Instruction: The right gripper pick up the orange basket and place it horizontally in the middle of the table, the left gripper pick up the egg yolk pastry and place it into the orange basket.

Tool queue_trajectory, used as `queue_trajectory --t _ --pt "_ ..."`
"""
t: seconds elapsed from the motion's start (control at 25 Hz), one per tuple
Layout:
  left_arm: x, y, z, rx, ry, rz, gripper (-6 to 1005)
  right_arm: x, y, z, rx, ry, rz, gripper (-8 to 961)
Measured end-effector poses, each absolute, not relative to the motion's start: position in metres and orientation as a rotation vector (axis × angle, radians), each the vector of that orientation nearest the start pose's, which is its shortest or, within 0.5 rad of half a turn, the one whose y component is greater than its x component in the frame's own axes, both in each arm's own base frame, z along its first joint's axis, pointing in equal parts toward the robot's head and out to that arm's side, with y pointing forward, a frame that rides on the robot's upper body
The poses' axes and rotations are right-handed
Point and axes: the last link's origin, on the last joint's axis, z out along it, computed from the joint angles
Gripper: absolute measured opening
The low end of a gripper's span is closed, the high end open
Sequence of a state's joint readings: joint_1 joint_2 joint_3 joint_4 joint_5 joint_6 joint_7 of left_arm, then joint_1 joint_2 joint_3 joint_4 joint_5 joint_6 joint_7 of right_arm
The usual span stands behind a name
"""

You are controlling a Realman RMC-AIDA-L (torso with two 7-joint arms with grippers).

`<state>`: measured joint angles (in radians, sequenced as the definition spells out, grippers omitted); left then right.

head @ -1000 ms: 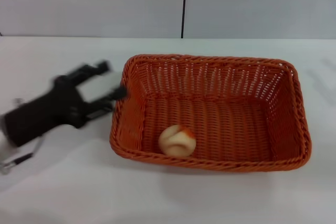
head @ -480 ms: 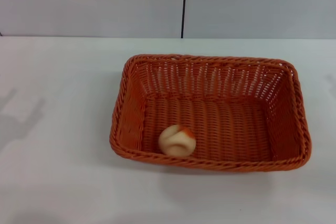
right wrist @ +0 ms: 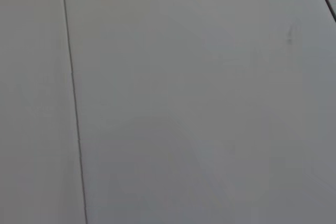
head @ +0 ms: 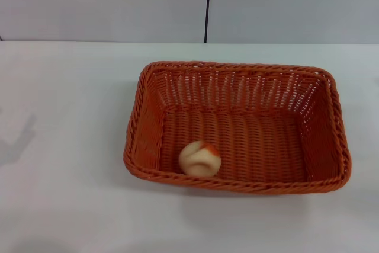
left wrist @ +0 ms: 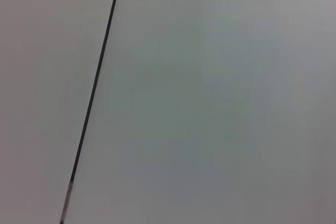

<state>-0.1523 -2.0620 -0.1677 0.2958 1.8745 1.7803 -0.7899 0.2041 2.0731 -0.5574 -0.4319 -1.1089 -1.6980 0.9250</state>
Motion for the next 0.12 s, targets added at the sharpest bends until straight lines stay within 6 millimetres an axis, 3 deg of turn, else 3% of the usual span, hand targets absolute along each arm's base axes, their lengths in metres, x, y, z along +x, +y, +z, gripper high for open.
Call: queue_trajectory --t 0.12 --pt "-0.3805 0.1928 0.0639 -1.652 -0.597 -1.016 808 0.3336 0.2578 0.0923 -1.654 0.412 1.223 595"
